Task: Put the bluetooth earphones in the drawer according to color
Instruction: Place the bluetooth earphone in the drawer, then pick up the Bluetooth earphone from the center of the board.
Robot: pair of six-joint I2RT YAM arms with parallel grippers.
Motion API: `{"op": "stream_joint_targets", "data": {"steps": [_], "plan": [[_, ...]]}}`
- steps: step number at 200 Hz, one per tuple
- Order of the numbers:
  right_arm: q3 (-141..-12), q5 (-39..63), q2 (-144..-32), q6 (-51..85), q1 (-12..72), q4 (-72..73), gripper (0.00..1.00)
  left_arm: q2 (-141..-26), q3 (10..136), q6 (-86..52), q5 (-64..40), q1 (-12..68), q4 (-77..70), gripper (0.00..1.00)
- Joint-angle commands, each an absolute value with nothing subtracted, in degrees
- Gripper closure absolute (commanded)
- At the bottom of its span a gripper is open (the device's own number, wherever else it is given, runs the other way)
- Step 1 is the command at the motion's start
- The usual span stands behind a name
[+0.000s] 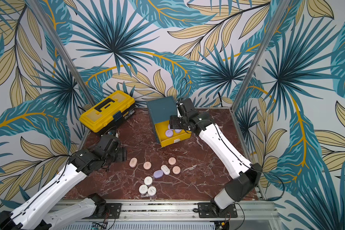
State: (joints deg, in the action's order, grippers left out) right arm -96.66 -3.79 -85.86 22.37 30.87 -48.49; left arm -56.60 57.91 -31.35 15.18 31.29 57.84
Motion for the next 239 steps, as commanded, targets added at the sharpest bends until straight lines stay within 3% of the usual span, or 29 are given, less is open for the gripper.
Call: {"op": "stream_joint_targets", "data": {"steps": [1,63,131,239], "plan": [[-91.03,-3.00,-79.66,24.88,31.11,-46.60,0.32,-58.41,57.86,-29.84,10.48,31.47,57.52,0.20],[-74.47,-11.12,-63.18,31.04,31.03,-42.30,0.26,-66.47,58.40,-28.52,6.94,44.64,52.13,0.20],[-69.61,-15.81,-56.00,32.47,30.05,-43.65,0.23,-74.08,59.38,-20.00,3.23,58.14,46.35,0.20],[-68.98,-17.22,-54.08,31.82,29.61,-46.09,0.22,-87.43,60.90,-9.88,1.23,60.13,42.13,0.20]]}}
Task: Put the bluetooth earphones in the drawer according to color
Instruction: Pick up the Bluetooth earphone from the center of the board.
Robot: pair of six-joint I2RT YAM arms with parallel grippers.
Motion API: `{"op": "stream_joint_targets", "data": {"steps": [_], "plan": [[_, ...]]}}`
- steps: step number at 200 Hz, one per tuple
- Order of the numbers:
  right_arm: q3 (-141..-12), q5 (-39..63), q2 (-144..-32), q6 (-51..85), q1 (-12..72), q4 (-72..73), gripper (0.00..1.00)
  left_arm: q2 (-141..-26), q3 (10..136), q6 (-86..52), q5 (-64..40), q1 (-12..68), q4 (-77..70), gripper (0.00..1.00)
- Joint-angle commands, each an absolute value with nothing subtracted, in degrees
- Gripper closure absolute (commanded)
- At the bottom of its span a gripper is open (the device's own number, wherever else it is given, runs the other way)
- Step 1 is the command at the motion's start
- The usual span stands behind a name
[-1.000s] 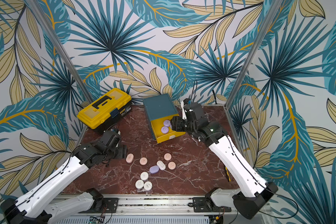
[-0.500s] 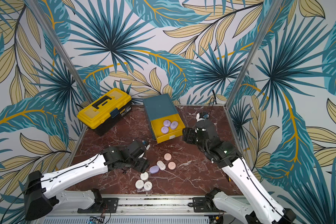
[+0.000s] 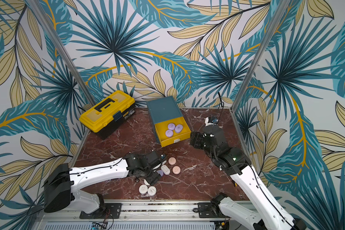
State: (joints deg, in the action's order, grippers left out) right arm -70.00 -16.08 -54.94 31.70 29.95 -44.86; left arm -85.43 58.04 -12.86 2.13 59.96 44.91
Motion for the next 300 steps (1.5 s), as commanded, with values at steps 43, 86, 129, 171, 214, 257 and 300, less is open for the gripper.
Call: {"op": "stream_joint_targets", "data": {"steps": [43,86,129,171,214,257,300], "plan": [[-69.29,-17.67,-53.79,31.21,29.44,-47.02,0.22,-92.01,62.04,-7.70,0.99,60.21,40.44,0.20],[-69.43,-17.91,-53.70,30.74,29.12,-47.49,0.22,-95.20,62.87,-6.80,1.24,59.61,39.32,0.20],[-69.46,-17.98,-53.70,30.50,28.93,-47.54,0.22,-96.78,63.22,-6.11,1.40,58.04,39.33,0.20],[-69.39,-17.86,-53.85,30.43,28.70,-47.46,0.22,-98.05,63.29,-5.19,-0.21,56.61,38.42,0.24],[-69.29,-17.84,-53.88,30.41,28.49,-47.50,0.22,-99.25,63.22,-4.97,-2.15,56.25,37.63,0.31],[-69.13,-17.83,-54.05,30.41,28.41,-47.49,0.22,-99.43,62.80,-5.08,-2.71,56.19,37.53,0.44],[-69.06,-17.67,-54.14,30.45,28.34,-47.45,0.22,-98.54,62.08,-5.27,-3.16,55.91,37.35,0.54]]}}
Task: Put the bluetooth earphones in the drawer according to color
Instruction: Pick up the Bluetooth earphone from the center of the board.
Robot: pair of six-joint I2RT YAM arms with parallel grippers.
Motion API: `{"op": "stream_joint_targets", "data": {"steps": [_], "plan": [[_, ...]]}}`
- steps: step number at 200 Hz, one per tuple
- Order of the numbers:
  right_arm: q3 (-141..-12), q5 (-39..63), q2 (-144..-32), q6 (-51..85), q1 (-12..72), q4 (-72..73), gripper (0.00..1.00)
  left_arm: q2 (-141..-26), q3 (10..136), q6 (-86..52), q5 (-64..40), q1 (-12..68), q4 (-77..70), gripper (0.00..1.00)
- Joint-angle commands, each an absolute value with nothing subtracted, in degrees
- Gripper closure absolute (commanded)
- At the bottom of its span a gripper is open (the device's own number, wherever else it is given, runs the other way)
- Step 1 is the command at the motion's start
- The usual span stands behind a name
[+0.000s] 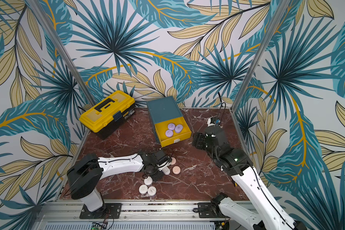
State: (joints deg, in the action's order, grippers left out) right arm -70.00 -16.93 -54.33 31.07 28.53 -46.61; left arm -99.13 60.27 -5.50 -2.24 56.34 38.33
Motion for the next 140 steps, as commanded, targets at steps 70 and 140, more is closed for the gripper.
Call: {"op": "stream_joint_targets", "data": {"steps": [70,140], "plan": [[-69.39,-17.21,-54.18,30.26,28.27,-47.29,0.22,-90.24,60.32,-7.26,-0.66,56.28,41.86,0.64],[-69.30,-16.62,-53.44,30.50,28.29,-46.94,0.22,-69.32,65.81,-10.17,4.04,58.32,57.06,0.63]]}}
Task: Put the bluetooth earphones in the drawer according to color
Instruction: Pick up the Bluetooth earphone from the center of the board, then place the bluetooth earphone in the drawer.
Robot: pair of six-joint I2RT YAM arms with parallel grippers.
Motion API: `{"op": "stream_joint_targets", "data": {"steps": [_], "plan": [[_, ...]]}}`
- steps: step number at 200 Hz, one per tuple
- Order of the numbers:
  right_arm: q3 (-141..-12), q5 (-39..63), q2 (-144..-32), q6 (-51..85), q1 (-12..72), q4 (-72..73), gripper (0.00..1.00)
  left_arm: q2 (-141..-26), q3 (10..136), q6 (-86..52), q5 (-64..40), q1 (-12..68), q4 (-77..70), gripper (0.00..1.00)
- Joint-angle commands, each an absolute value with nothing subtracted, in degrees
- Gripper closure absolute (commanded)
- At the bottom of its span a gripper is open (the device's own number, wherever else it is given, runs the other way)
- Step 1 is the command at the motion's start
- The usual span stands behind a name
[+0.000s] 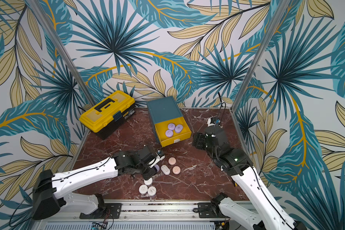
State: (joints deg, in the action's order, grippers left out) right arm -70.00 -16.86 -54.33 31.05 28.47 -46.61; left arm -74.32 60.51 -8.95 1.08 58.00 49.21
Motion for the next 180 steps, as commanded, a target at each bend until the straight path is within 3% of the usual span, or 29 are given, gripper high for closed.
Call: {"op": "stream_joint_targets", "data": {"steps": [1,27,53,139,180], "plan": [[-69.28,-16.62,-53.39,30.50,28.25,-46.94,0.22,-69.11,65.95,-10.10,4.26,58.34,57.18,0.63],[-68.38,-16.46,-52.83,30.73,28.24,-46.78,0.22,-66.58,73.04,-7.51,9.37,58.15,57.72,0.59],[-67.18,-16.48,-52.01,30.87,28.22,-46.50,0.22,-72.19,84.80,-3.34,11.08,56.41,57.95,0.59],[-65.94,-16.20,-48.79,30.96,27.86,-47.61,0.22,-108.22,127.56,3.81,14.54,49.81,64.44,0.60],[-65.61,-16.23,-48.30,30.52,27.61,-47.99,0.21,-118.28,136.43,2.05,19.92,48.78,70.77,0.60]]}}
